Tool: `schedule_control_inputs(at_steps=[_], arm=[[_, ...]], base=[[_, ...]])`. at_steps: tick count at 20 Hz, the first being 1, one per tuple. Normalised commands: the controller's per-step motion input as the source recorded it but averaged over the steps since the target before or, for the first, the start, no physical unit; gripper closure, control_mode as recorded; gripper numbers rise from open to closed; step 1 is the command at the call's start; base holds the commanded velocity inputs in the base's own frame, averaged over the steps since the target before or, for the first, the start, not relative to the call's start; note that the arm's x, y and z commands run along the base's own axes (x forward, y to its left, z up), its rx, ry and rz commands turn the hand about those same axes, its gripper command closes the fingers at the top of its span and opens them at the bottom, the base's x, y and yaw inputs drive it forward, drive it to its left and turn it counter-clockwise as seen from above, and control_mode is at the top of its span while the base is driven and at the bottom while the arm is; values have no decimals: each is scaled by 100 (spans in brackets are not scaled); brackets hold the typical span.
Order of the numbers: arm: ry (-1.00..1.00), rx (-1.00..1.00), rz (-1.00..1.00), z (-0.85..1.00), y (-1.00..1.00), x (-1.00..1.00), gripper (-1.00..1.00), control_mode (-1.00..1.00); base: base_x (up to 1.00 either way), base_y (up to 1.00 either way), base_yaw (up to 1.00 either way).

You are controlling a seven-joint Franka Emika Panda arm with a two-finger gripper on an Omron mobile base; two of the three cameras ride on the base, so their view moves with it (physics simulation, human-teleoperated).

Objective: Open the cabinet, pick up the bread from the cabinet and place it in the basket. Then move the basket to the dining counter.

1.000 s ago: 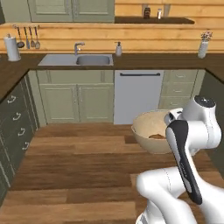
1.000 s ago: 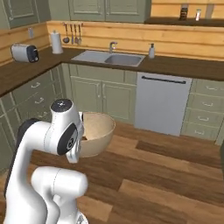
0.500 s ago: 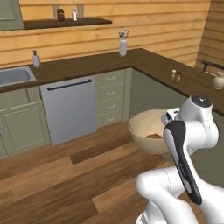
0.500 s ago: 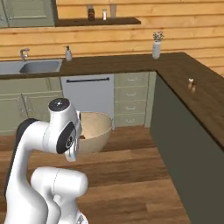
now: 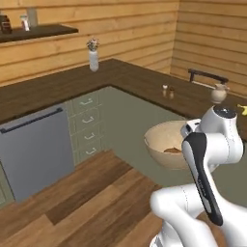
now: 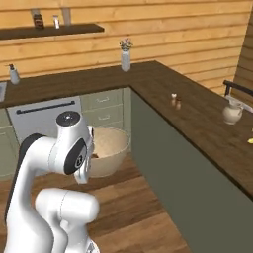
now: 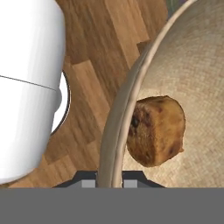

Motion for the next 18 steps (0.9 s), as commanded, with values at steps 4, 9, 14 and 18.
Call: schedule_control_inputs(at_steps=[4,9,14,18], arm=[[0,0,0,0,0,0,100,100],[0,0,0,0,0,0,100,100],[0,0,0,0,0,0,100,100],[0,0,0,0,0,0,100,100]], base=[[96,-59,-35],[73,-70,-48],[48,-55,-58],[38,-15,-61]])
